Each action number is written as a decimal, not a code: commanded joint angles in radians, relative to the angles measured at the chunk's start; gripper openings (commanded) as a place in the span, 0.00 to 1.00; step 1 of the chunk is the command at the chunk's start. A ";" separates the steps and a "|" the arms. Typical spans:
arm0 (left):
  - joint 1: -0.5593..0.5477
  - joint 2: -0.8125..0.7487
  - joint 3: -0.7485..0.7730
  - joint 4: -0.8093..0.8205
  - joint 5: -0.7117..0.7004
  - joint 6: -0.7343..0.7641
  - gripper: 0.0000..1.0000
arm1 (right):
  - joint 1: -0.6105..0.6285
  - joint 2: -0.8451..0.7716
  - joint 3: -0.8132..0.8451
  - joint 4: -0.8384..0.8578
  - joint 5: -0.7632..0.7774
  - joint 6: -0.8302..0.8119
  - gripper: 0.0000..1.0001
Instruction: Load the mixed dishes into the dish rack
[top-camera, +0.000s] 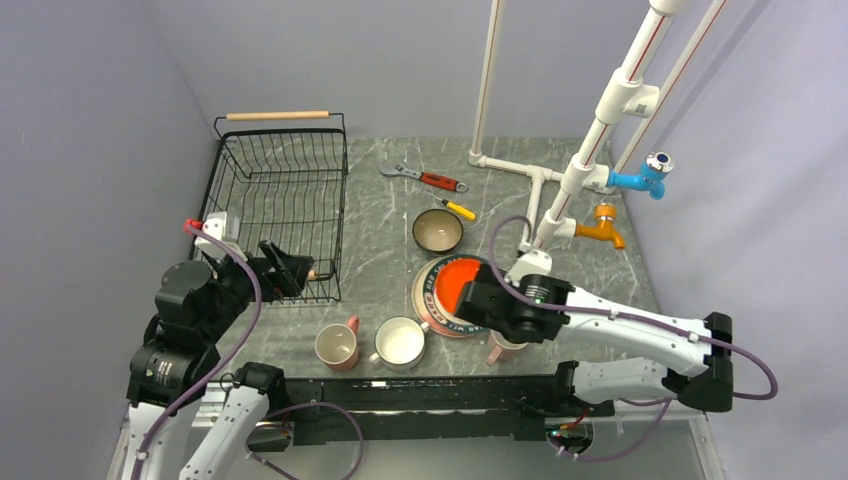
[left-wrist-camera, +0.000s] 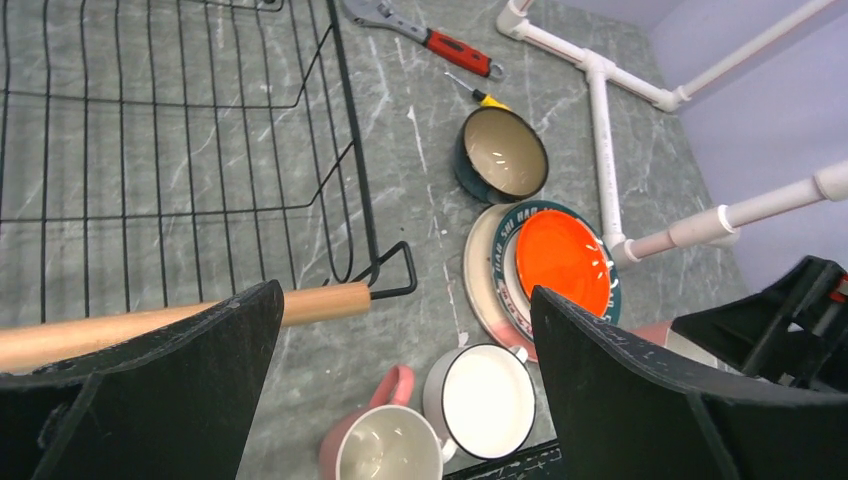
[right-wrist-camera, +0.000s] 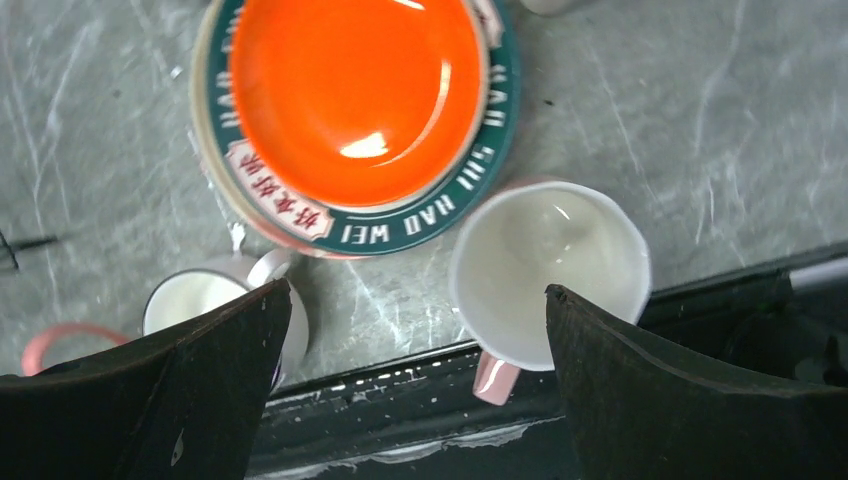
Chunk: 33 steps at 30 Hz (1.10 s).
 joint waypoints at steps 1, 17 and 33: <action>0.004 0.023 0.009 -0.045 -0.074 -0.027 0.99 | -0.019 -0.117 -0.107 -0.074 -0.012 0.393 1.00; 0.004 0.064 0.010 -0.019 0.008 -0.071 0.99 | -0.220 -0.126 -0.262 0.197 -0.107 0.231 0.86; 0.003 0.077 -0.013 0.014 0.076 -0.085 0.99 | -0.274 -0.002 -0.326 0.280 -0.201 0.244 0.39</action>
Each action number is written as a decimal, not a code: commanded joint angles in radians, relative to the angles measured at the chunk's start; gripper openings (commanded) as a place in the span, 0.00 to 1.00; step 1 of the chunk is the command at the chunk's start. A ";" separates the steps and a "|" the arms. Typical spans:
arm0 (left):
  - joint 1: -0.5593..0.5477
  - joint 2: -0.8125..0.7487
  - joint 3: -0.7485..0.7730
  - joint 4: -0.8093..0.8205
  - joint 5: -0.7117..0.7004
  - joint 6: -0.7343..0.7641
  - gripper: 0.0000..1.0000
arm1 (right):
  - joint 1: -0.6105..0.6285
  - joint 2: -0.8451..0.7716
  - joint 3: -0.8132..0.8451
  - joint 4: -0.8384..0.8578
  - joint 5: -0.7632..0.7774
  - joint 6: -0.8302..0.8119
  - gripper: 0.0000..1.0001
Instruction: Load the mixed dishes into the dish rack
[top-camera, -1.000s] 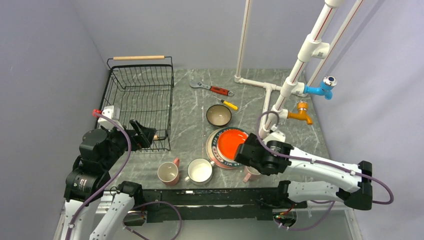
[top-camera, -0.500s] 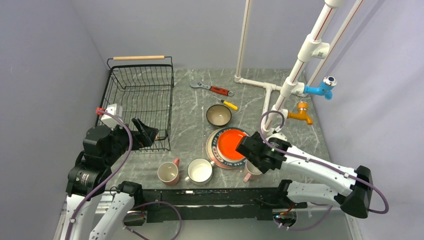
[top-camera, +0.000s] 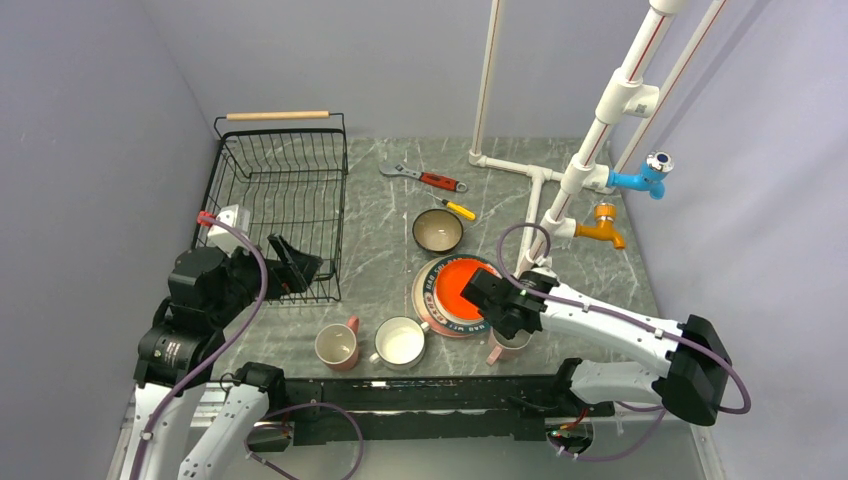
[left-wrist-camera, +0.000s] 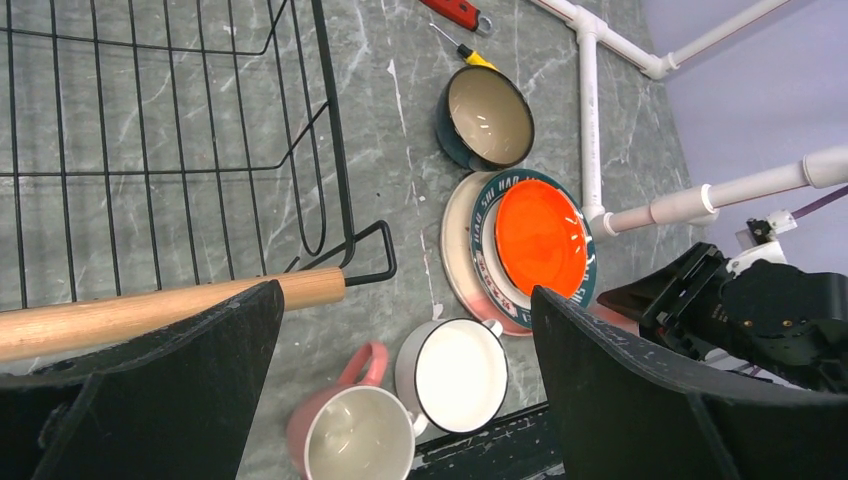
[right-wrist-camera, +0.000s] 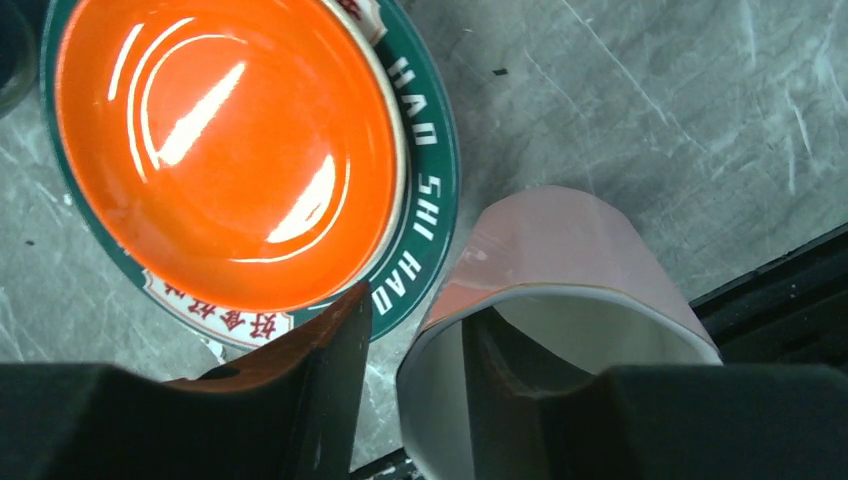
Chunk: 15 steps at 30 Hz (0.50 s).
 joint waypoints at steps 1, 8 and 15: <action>0.004 0.003 -0.019 0.059 0.045 -0.023 0.99 | -0.007 0.001 -0.029 0.027 -0.020 0.029 0.34; 0.004 -0.005 -0.055 0.087 0.099 -0.040 0.99 | -0.008 -0.031 -0.024 -0.024 -0.005 0.068 0.13; 0.003 0.002 -0.064 0.100 0.133 -0.052 0.99 | -0.007 -0.083 -0.021 -0.053 0.007 0.091 0.00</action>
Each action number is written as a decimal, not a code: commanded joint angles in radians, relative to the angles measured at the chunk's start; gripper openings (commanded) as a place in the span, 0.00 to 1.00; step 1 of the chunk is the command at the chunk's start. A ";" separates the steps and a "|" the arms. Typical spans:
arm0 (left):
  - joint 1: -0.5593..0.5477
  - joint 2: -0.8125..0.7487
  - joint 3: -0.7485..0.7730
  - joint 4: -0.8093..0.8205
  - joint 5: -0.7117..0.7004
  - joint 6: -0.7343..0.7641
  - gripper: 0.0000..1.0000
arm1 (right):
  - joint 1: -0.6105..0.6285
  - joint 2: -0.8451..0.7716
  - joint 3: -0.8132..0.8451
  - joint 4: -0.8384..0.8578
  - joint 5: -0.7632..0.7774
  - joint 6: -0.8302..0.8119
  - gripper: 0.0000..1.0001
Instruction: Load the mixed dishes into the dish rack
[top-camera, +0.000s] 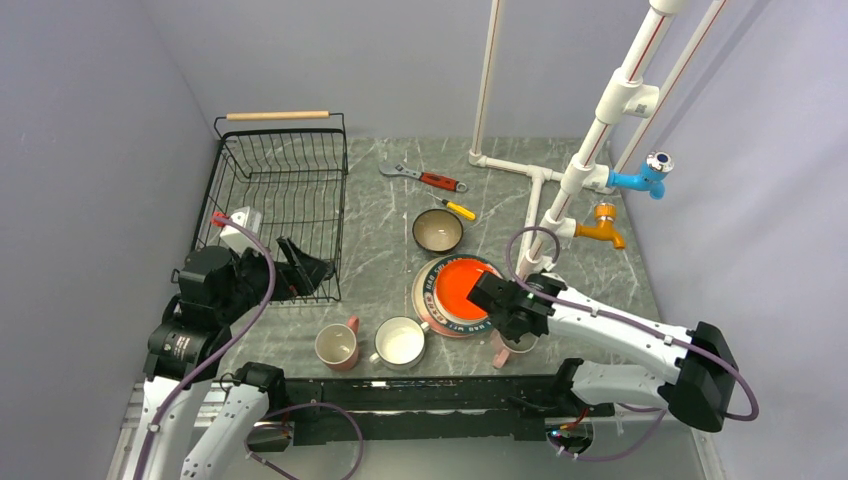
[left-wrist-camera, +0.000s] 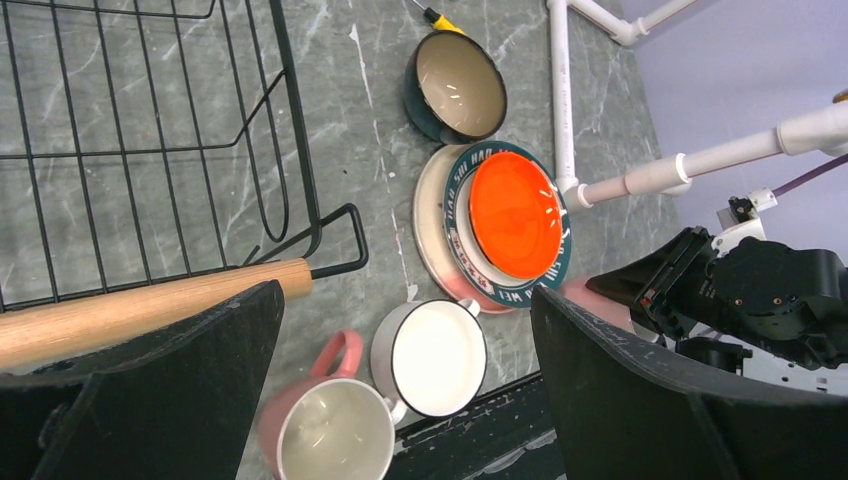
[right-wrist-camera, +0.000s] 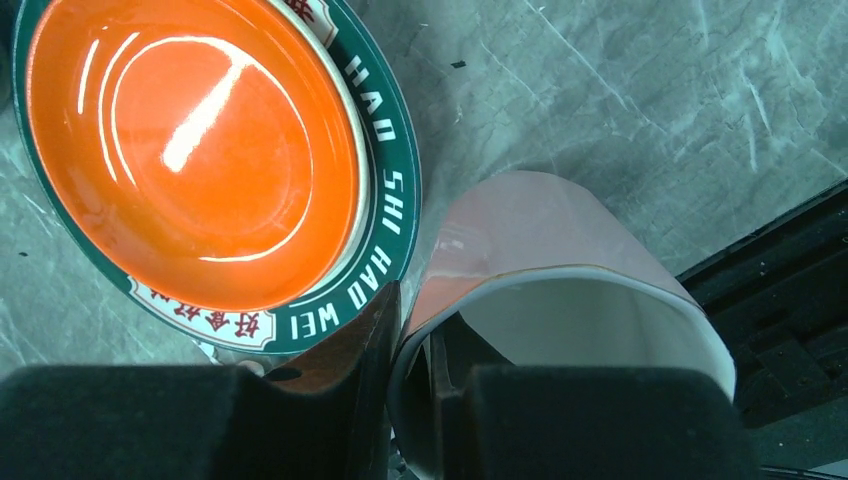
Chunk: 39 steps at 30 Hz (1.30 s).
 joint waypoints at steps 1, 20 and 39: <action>0.003 0.006 0.000 0.056 0.056 -0.025 0.99 | -0.002 -0.061 0.008 -0.009 0.029 0.038 0.00; 0.004 0.032 -0.088 0.165 0.201 -0.114 0.99 | -0.002 -0.479 -0.125 0.167 0.071 -0.131 0.00; 0.002 0.083 -0.175 0.354 0.405 -0.184 0.99 | -0.002 -0.547 -0.097 0.537 -0.140 -0.620 0.00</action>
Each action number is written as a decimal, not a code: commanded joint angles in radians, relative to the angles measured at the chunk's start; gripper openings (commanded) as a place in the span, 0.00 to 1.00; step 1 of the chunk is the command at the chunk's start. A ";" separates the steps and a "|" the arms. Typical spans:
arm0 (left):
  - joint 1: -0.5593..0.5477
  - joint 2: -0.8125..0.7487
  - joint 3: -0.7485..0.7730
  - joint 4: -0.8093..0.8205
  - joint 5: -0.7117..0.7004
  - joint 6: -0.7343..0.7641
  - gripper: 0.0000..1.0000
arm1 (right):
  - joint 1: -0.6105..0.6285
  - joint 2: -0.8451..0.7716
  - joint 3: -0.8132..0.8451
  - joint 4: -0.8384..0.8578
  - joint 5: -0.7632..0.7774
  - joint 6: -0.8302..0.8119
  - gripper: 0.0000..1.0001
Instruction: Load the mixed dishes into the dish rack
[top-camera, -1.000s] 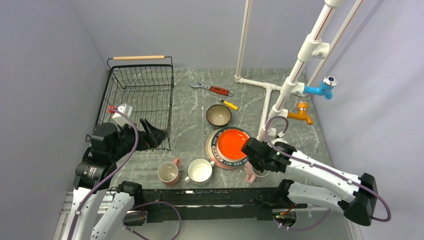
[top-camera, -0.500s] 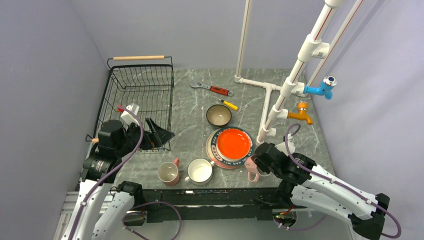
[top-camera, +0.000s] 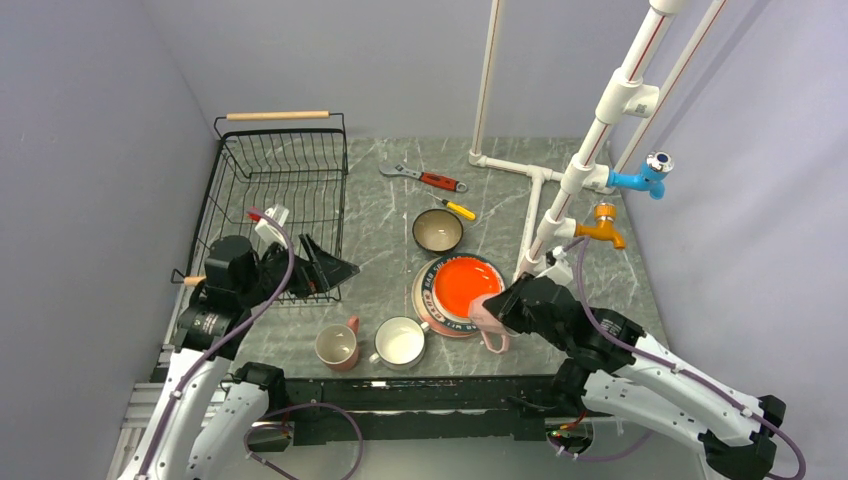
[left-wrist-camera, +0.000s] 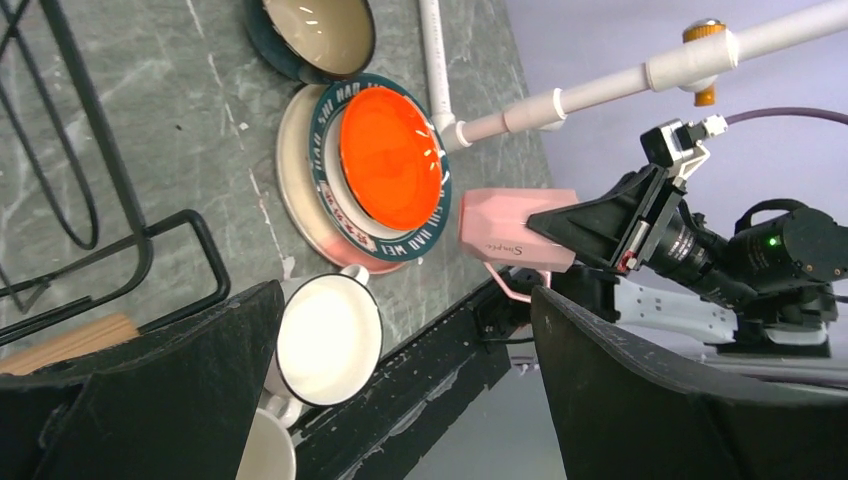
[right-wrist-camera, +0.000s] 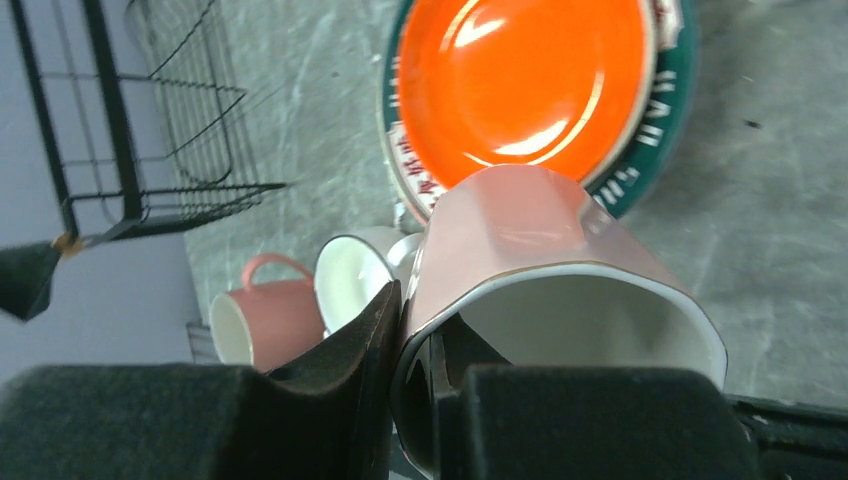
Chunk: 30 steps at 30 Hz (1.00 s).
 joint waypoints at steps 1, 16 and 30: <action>0.002 0.014 -0.025 0.137 0.130 -0.031 0.99 | -0.002 -0.029 0.032 0.257 -0.083 -0.185 0.00; -0.254 0.042 -0.157 0.697 0.213 -0.209 0.99 | 0.000 -0.024 -0.123 1.293 -0.758 -0.435 0.00; -0.481 0.046 -0.200 1.046 0.085 -0.159 0.99 | -0.001 0.116 -0.127 1.674 -0.765 -0.267 0.00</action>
